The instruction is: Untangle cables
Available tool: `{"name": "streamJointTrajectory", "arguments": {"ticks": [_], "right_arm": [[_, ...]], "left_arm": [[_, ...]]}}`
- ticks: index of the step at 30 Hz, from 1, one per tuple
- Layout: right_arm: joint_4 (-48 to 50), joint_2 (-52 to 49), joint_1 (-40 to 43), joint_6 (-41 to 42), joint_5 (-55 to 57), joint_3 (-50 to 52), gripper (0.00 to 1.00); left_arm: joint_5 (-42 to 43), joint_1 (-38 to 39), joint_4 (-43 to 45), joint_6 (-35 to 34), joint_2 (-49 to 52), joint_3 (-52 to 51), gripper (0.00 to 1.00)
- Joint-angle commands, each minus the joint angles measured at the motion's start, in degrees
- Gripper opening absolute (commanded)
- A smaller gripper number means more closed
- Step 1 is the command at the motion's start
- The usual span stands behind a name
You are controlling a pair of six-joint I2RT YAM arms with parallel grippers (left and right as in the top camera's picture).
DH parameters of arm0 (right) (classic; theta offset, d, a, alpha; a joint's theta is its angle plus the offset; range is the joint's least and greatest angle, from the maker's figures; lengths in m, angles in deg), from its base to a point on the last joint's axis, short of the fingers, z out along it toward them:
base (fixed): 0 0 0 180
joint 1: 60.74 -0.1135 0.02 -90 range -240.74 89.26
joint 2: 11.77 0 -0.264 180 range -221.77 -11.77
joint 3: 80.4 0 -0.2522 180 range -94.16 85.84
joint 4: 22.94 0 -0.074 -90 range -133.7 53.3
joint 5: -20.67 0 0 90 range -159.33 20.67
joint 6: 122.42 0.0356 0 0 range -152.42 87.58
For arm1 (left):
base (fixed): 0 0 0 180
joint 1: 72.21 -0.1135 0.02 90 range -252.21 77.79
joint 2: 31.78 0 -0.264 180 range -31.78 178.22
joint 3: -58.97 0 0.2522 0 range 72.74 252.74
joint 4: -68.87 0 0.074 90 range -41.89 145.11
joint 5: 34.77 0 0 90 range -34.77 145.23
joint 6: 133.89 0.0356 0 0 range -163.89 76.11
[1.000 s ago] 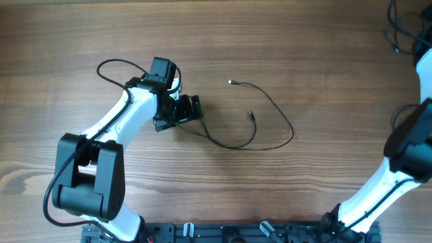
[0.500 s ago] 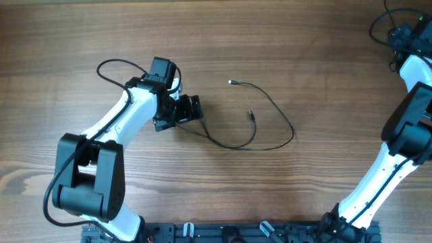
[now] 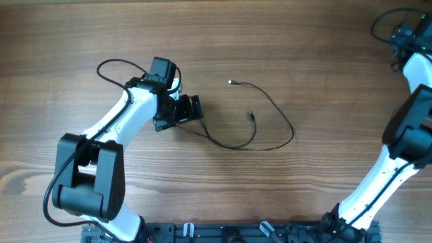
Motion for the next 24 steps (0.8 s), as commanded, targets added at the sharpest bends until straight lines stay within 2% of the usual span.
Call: {"name": "streamJointTrajectory", "arguments": {"ticks": [1, 6, 9, 12, 15, 18, 20, 24], "right_arm": [[-0.6, 6.8, -0.5, -0.6, 1.2, -0.7, 1.00], [-5.7, 12.2, -3.1, -0.4, -2.3, -0.7, 1.00], [-13.9, 14.1, -5.4, 5.0, -12.8, -0.7, 1.00], [-22.6, 14.1, -8.0, 14.5, -27.5, -0.6, 1.00], [-32.0, 13.7, -11.1, 18.4, -37.5, 0.1, 1.00], [-36.1, 13.7, -15.3, 20.9, -40.5, 2.5, 1.00], [-42.5, 13.7, -20.7, 20.9, -41.1, 3.6, 1.00], [-49.0, 14.0, -24.7, 24.7, -41.3, 3.5, 1.00]], "left_arm": [[-0.5, 0.2, 0.0, 0.5, 0.3, -0.1, 1.00], [-0.5, 0.2, 0.0, 0.5, 0.3, -0.1, 1.00], [-0.5, 0.2, 0.0, 0.5, 0.3, -0.1, 1.00], [-0.5, 0.2, 0.0, 0.5, 0.3, -0.1, 1.00], [-0.5, 0.2, 0.0, 0.5, 0.3, -0.1, 1.00], [-0.5, 0.2, 0.0, 0.5, 0.3, -0.1, 1.00], [-0.5, 0.2, 0.0, 0.5, 0.3, -0.1, 1.00], [-0.5, 0.2, 0.0, 0.5, 0.3, -0.1, 1.00]]}}
